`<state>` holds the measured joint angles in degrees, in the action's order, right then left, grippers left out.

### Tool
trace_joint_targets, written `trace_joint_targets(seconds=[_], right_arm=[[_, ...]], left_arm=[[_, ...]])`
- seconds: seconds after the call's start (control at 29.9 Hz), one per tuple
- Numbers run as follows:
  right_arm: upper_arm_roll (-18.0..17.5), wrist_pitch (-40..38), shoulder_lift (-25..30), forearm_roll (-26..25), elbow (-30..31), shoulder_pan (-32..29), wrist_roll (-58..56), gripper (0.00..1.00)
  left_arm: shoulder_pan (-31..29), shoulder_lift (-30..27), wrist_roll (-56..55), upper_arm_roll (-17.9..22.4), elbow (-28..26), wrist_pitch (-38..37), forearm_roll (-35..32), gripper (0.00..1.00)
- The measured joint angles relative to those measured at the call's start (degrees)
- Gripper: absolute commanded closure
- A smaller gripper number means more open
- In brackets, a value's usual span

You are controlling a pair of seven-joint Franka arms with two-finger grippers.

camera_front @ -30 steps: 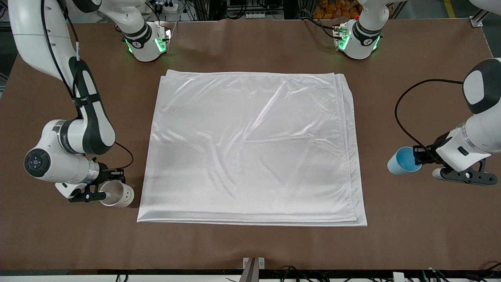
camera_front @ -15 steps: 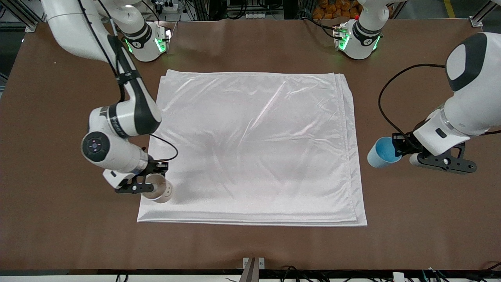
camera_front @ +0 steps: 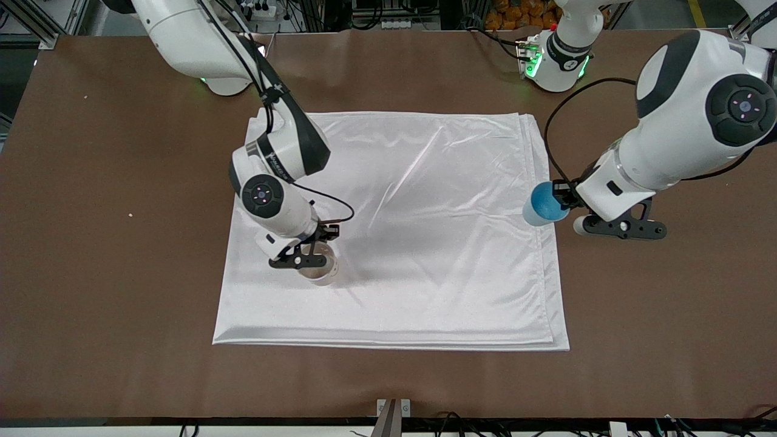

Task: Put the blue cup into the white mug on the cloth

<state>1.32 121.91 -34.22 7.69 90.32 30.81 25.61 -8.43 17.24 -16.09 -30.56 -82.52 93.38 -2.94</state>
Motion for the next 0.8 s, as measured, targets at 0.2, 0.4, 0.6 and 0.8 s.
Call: trace_joint_targets(seconds=[0.2, 0.4, 0.6, 0.8], right_arm=[[0.0, 1.0, -2.0, 0.0, 0.0, 3.8, 5.5, 1.00], [0.0, 1.3, -3.2, 0.0, 0.0, 6.5, 11.2, 1.00], [0.0, 2.0, -3.3, 0.2, -0.1, 8.8, 15.9, 1.00], [-0.1, 3.0, -3.6, 1.1, -0.1, 10.8, 19.1, 1.00]], left_arm=[[0.0, 0.0, -0.9, -0.9, -0.2, -0.6, 0.0, 1.00], [0.5, 0.1, -3.8, -2.0, -0.2, -0.6, 0.0, 1.00], [2.6, 0.3, -6.7, -2.2, -0.3, -0.6, 0.0, 1.00], [4.6, 0.7, -9.3, -2.3, -0.4, 0.3, 0.0, 1.00]])
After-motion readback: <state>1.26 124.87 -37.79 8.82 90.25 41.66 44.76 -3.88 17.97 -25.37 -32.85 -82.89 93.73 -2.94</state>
